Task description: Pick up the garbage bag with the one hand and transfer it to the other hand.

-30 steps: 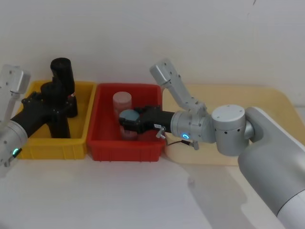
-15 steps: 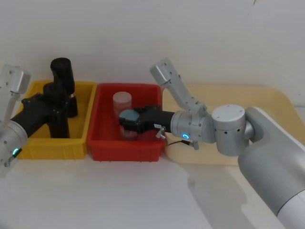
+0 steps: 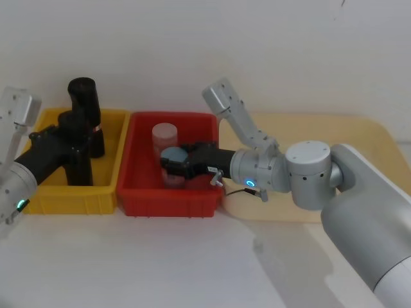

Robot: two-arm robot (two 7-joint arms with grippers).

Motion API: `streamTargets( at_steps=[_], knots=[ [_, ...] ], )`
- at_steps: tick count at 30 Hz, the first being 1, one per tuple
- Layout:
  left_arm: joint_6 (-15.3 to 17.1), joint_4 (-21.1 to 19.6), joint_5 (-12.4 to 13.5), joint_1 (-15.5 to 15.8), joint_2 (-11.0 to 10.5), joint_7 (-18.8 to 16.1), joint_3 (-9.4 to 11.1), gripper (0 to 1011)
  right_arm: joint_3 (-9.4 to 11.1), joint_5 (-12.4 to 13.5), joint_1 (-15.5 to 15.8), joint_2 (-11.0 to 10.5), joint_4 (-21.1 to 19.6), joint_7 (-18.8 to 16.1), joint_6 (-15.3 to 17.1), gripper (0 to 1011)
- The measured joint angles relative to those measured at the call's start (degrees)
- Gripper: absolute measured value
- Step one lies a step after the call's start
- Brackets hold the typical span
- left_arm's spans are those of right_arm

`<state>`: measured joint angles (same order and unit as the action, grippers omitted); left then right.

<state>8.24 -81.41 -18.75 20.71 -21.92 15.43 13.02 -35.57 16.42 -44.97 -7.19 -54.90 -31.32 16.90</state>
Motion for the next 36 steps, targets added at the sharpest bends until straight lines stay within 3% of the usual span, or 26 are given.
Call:
streamTargets(
  at_steps=[10, 19, 28, 36],
  knots=[
    [-1.35, -3.01, 1.56, -0.43, -0.12, -1.07, -0.35, 460, 1.76, 1.59, 1.55, -0.93, -4.14, -0.12, -1.32, 658],
    [-1.76, -7.30, 2.18, 0.41, -0.03, -1.36, -0.85, 460, 4.56, 3.45, 3.79, -3.24, -12.17, 0.75, -2.91, 658],
    [-1.17, -9.11, 1.58, 4.28, 1.00, 1.04, 0.02, 460, 9.17, 5.19, 7.34, -7.50, -21.91, 3.56, -3.47, 658],
    [-1.03, -6.83, 0.78, 9.14, 2.76, 4.24, 2.66, 460, 13.50, 6.39, 11.29, -11.56, -28.92, 6.56, -2.93, 658]
  ],
)
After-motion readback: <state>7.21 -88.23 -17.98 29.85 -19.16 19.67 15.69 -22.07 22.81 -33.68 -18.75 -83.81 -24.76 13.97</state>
